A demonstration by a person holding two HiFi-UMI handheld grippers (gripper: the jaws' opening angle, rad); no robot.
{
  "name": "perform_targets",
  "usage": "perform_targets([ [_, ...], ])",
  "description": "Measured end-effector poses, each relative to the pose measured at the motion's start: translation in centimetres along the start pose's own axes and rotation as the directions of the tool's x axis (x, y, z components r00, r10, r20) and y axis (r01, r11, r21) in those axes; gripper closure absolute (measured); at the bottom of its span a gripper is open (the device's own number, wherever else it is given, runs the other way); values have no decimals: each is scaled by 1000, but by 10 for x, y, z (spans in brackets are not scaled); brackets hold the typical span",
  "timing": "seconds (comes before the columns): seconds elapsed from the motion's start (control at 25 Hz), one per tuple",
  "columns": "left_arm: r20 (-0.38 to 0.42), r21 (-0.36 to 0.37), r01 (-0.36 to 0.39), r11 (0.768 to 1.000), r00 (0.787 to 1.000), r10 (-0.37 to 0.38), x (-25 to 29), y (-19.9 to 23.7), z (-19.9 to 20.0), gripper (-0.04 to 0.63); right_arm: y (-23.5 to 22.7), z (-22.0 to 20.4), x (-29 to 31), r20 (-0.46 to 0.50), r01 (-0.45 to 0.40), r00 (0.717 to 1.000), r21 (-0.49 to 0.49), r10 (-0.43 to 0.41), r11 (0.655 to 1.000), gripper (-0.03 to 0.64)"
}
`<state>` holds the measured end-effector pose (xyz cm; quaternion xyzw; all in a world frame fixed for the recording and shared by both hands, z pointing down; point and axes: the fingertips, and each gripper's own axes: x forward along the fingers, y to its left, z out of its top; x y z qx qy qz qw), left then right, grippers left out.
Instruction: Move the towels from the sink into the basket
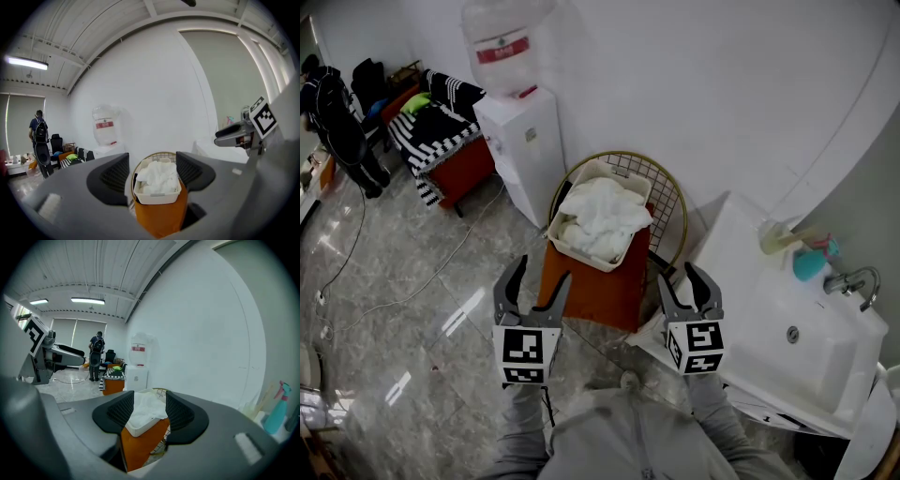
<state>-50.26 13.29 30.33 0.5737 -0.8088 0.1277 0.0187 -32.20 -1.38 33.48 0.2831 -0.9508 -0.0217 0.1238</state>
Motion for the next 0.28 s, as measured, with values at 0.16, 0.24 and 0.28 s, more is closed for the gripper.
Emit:
perform_targets([
  [0.16, -4, 4, -2, 1000, 1000, 2, -1, -1, -1, 232, 0, 1, -1, 2, -1, 1000, 0, 1, 1000, 405],
  [0.24, -4, 5, -2, 1000, 1000, 2, -2, -2, -1, 232, 0, 1, -1, 1, -2, 1000, -2, 2, 1000, 407],
  [0.28, -4, 5, -2, 1000, 1000, 2, -2, -2, -1, 232, 0, 0, -1, 0, -2, 1000, -3, 2, 1000, 407],
])
